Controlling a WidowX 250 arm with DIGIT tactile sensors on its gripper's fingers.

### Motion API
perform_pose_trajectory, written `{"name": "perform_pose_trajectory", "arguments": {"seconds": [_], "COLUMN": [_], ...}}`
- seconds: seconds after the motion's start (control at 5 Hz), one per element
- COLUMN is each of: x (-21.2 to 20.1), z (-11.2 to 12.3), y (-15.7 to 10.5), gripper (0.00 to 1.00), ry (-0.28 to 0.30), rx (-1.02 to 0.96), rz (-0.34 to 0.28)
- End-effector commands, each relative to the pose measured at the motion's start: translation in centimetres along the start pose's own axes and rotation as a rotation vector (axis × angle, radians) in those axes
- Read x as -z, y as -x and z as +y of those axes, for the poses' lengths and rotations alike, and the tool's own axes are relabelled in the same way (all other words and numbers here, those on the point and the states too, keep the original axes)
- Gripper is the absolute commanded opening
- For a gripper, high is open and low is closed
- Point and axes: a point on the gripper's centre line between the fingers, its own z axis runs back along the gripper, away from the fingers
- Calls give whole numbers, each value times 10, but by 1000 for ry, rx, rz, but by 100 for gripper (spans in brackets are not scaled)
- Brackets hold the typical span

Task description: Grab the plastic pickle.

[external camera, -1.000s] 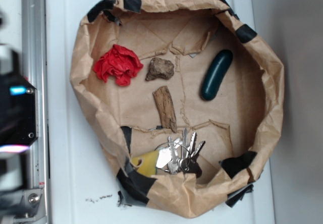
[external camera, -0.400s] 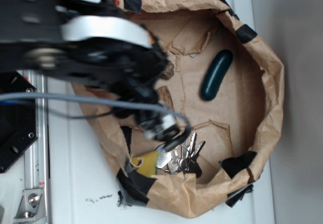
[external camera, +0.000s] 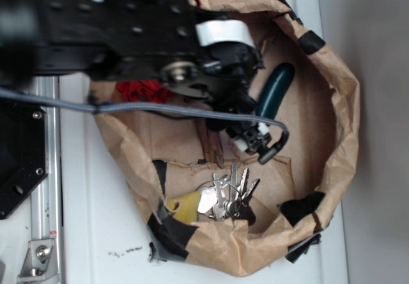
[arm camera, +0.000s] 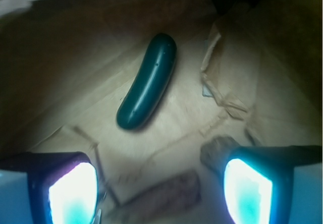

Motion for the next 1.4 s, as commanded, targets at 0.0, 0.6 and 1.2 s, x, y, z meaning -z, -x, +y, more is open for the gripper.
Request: {"name": "perform_pose_trajectory", "arguments": {"seconds": [0.0, 0.6, 1.2], "x": [20, 37, -72], "z": [-7, -11, -21], "y": [-39, -27, -19], "gripper": [100, 0, 0], "ry": [-11, -165, -56], "rx": [-23, 166, 612], "rz": [-43, 39, 54]}}
